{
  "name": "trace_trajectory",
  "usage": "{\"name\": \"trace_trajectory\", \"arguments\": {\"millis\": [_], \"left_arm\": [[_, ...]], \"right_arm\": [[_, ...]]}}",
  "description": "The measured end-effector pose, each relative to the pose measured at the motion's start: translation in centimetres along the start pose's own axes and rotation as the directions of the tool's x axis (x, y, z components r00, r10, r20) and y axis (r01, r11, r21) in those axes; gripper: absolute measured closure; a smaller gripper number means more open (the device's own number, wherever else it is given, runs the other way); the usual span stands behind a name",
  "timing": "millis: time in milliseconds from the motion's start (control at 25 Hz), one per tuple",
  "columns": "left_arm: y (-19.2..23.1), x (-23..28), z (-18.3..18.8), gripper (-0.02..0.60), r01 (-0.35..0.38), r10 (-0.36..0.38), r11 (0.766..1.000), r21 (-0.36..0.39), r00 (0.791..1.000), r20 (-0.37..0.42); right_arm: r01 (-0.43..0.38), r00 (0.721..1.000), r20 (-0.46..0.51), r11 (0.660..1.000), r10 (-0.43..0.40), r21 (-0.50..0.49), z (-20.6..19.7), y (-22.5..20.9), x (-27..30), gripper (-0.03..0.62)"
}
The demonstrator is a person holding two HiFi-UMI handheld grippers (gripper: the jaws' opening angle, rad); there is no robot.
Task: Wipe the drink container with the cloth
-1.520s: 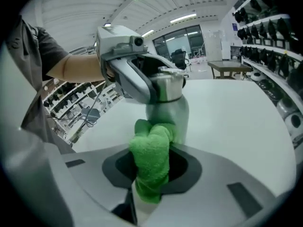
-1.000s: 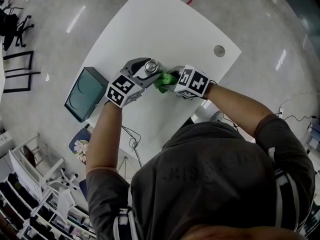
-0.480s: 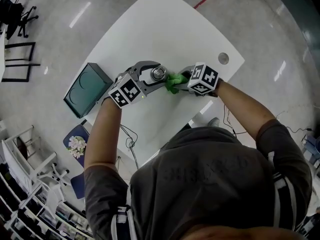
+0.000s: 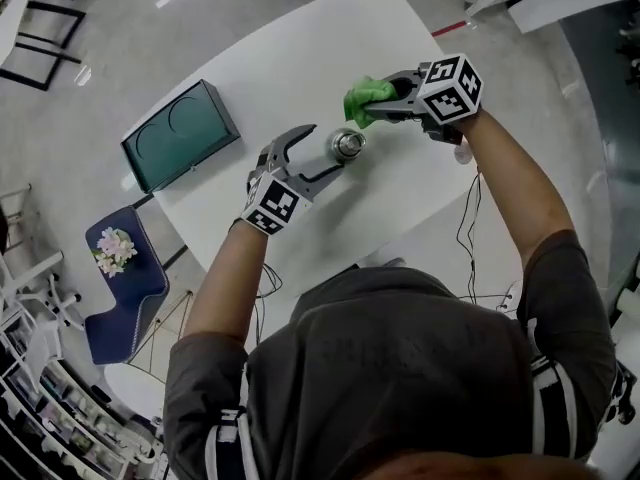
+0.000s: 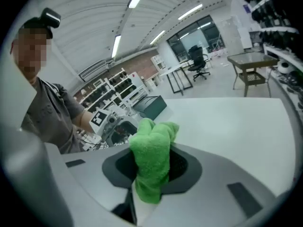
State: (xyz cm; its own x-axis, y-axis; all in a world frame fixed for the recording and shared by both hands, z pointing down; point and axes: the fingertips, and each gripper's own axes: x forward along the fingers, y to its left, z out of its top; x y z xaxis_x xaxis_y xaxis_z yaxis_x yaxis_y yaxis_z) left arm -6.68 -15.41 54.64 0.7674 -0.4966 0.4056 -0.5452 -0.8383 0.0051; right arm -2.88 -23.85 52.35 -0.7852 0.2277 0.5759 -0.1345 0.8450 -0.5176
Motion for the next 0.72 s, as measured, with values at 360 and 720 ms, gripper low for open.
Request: {"name": "trace_trajectory", "arguments": {"millis": [360,720], "left_arm": [[-0.7,1.2,-6.0,0.208,-0.432,0.404,0.881,-0.194,0.9,-0.165],[1.5,-0.1,-7.2,0.187,-0.505,0.456,0.816,-0.281,0.861,-0.224]], "right_arm": [[-0.397,0.811,-0.455,0.917,0.368,0.033,1.8,3.4,9.6,0.505],[-0.374,0.605,-0.741,0.926,0.291,0.058,-5.1,1.0,14.4,0.507]]}}
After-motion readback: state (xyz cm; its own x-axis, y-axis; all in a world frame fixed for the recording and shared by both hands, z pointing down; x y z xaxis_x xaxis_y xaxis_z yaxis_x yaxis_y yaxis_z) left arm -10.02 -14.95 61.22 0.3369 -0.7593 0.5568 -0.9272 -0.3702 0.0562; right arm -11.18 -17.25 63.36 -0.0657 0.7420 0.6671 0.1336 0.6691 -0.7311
